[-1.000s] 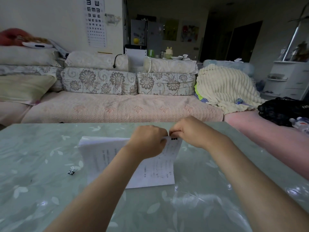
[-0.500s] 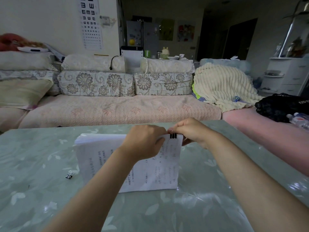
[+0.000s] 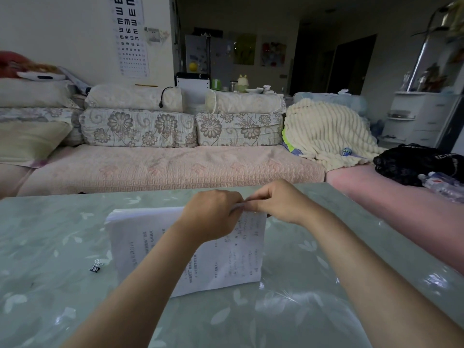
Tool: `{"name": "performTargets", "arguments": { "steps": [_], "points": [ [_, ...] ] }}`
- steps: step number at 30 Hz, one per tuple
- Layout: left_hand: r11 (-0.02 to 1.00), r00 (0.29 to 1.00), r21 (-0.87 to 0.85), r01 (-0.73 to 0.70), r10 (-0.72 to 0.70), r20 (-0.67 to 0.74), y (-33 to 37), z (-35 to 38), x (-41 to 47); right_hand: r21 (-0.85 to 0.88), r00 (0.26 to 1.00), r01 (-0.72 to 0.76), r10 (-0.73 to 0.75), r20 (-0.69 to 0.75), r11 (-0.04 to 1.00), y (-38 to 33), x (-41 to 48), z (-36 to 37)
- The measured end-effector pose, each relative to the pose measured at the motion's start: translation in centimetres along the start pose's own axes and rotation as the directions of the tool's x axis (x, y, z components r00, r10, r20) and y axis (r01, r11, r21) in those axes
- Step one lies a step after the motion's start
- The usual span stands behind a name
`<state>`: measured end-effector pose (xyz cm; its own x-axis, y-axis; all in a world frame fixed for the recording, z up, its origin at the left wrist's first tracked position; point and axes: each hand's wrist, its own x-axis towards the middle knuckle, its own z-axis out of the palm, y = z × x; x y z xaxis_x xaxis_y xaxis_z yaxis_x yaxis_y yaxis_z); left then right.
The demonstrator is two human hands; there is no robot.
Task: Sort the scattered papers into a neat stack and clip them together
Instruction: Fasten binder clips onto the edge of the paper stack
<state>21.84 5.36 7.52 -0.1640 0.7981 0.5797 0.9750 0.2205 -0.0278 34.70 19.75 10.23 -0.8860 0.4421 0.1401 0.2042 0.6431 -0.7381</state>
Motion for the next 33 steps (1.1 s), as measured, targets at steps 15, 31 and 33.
{"name": "performTargets", "arguments": {
  "steps": [15,31,33],
  "points": [
    [0.963,0.967,0.252,0.096,-0.150,0.207,-6.4,-4.1,-4.0,-0.647,0.989,0.086,-0.146,-0.039,0.758,-1.3,0.2,1.4],
    [0.984,0.985,-0.040,0.171,-0.170,0.034,-10.7,-6.0,-10.4,-0.648,0.891,0.417,-0.429,0.151,0.637,-9.8,1.7,12.8],
    [0.976,0.980,-0.102,0.195,-0.197,-0.015,-11.2,-5.9,-11.2,-0.639,0.870,0.443,-0.474,0.136,0.629,-10.4,2.1,14.2]
  ]
}}
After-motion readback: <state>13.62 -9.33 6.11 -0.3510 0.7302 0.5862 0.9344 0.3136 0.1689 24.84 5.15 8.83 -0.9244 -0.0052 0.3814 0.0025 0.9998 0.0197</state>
